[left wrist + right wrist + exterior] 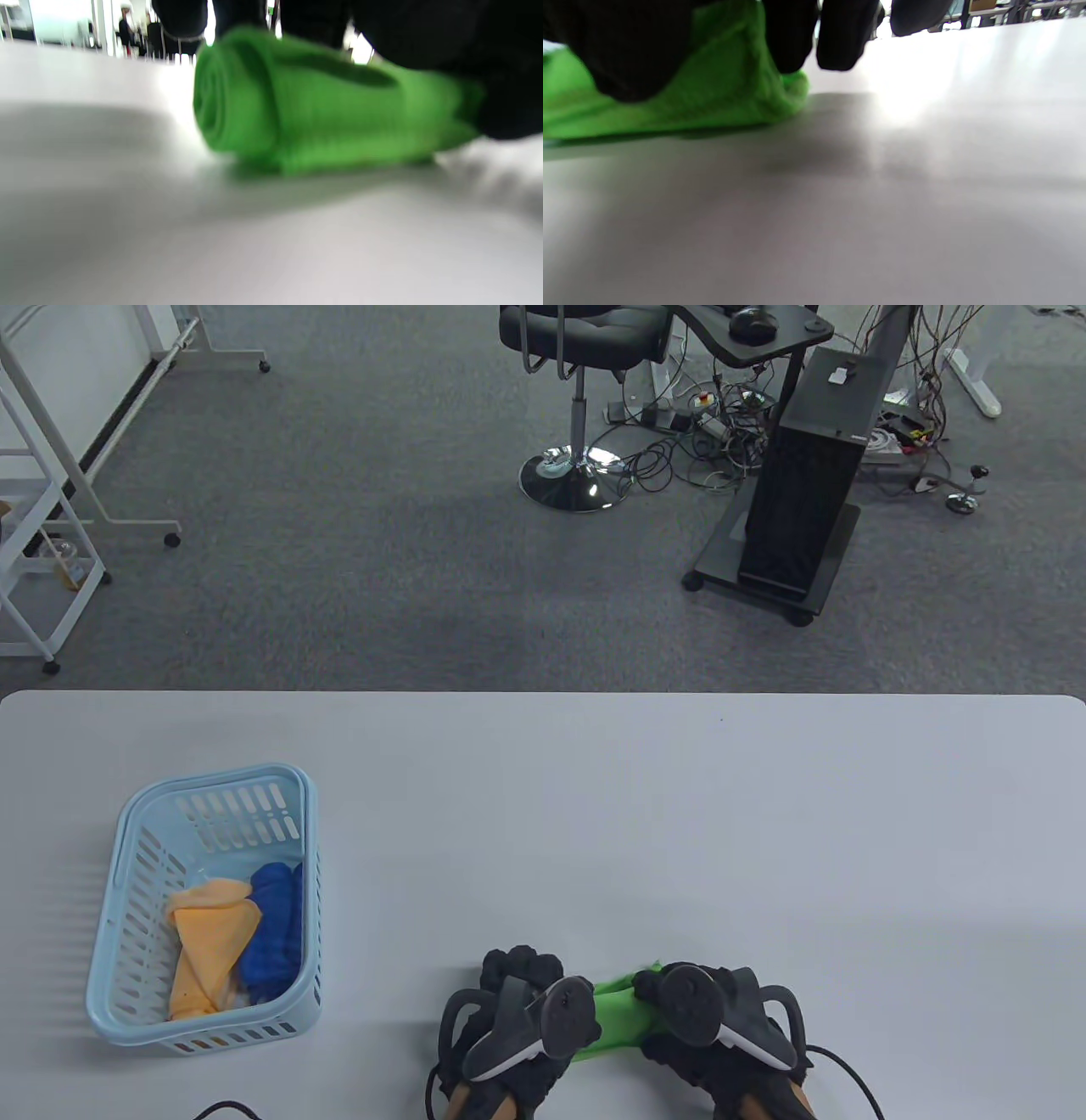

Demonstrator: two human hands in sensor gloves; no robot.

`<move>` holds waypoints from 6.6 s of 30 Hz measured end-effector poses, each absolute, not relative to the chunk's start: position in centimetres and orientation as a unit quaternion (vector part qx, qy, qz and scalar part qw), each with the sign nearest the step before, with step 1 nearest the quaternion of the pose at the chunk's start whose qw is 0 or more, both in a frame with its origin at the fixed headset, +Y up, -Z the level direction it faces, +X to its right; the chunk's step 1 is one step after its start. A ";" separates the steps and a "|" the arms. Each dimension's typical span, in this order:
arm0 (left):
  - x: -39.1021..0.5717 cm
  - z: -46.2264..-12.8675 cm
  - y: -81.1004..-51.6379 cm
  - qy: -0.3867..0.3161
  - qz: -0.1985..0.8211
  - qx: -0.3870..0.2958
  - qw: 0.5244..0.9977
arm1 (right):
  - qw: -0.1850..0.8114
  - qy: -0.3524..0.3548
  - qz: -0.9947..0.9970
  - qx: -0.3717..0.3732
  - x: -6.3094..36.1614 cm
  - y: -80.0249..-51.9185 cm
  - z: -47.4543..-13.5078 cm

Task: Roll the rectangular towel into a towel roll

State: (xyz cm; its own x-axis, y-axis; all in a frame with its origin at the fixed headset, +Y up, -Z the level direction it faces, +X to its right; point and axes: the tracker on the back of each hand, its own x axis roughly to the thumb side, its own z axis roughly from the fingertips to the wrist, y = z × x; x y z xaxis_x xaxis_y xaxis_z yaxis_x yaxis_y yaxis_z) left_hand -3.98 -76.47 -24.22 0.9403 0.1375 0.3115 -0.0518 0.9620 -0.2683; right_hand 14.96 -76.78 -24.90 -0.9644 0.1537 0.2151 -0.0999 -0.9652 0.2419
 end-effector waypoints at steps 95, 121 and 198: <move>-9.3 -25.0 -73.9 -0.076 0.078 -0.107 0.988 | -0.003 0.169 0.939 -0.298 41.6 -78.5 -32.5; -9.2 -25.0 -74.0 -0.085 0.086 -0.117 0.986 | -0.013 0.104 0.976 -0.191 34.3 -71.7 -31.3; -36.3 -38.1 -73.4 0.339 -0.045 -0.373 0.863 | 0.075 0.157 0.985 -0.013 24.0 -76.5 -25.9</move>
